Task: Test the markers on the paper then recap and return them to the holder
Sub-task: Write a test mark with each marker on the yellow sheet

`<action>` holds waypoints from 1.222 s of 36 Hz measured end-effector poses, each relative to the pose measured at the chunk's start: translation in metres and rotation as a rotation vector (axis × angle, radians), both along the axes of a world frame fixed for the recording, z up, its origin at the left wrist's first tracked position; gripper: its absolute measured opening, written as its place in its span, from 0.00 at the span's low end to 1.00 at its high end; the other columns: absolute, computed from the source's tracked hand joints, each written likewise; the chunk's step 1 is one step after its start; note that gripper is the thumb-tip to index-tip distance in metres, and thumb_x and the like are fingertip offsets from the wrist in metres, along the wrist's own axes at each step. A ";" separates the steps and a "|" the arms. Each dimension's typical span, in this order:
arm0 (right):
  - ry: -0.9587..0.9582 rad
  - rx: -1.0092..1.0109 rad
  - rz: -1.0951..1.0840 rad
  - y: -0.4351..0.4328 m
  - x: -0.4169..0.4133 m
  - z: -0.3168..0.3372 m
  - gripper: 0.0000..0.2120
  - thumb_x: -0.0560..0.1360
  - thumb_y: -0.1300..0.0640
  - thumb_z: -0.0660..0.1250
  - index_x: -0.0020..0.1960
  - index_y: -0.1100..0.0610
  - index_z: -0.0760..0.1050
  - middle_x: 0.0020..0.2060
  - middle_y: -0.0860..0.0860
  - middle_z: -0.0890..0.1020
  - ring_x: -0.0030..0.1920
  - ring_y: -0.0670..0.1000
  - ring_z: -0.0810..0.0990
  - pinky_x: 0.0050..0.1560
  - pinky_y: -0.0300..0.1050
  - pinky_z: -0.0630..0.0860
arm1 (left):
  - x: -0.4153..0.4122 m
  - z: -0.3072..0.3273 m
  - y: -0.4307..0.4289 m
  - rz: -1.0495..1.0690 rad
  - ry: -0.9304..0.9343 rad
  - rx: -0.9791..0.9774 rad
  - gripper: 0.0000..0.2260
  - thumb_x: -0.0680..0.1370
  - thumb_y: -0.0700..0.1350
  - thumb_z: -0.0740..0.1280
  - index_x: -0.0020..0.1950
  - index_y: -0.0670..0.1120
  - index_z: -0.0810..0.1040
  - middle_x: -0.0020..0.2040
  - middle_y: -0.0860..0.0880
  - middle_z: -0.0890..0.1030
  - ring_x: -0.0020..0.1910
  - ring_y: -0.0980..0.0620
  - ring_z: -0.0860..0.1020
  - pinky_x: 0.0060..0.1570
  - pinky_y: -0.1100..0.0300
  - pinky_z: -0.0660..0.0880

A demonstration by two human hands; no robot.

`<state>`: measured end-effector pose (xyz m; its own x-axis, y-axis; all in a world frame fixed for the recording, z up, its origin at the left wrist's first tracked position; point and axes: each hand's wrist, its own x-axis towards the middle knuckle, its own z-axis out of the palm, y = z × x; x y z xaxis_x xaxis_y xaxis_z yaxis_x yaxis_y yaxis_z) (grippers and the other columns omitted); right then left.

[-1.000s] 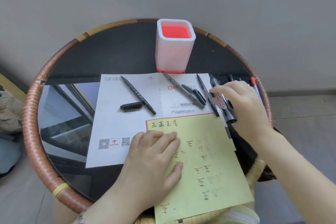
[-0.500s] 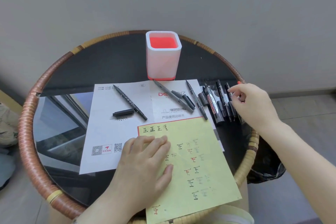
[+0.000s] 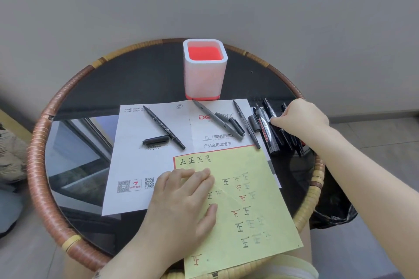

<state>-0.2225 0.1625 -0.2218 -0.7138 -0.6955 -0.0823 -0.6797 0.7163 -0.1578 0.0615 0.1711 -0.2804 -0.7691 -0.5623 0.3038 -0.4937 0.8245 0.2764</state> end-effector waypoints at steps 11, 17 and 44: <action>-0.450 -0.677 0.125 0.033 0.046 0.027 0.15 0.73 0.59 0.59 0.30 0.55 0.58 0.25 0.50 0.62 0.25 0.47 0.59 0.29 0.42 0.59 | -0.001 0.002 0.001 -0.010 0.009 -0.015 0.18 0.70 0.54 0.59 0.56 0.53 0.78 0.54 0.51 0.81 0.52 0.48 0.70 0.52 0.49 0.64; -0.675 -0.845 0.223 0.039 0.091 0.012 0.12 0.77 0.59 0.60 0.35 0.55 0.69 0.22 0.51 0.78 0.25 0.46 0.75 0.28 0.39 0.70 | -0.005 0.003 0.006 -0.024 -0.002 0.019 0.19 0.70 0.54 0.60 0.54 0.48 0.82 0.55 0.50 0.81 0.55 0.49 0.70 0.55 0.51 0.63; -0.558 -0.922 0.015 0.015 0.134 -0.036 0.15 0.70 0.65 0.65 0.27 0.66 0.65 0.24 0.68 0.72 0.26 0.56 0.70 0.32 0.44 0.70 | -0.006 0.001 0.007 -0.017 0.011 0.081 0.19 0.70 0.55 0.60 0.54 0.48 0.81 0.60 0.51 0.79 0.57 0.52 0.71 0.57 0.54 0.62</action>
<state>-0.0881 0.1774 -0.2577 -0.7288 -0.6642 0.1666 -0.3519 0.1546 -0.9232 0.0551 0.1784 -0.2798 -0.7756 -0.5722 0.2666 -0.4764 0.8076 0.3474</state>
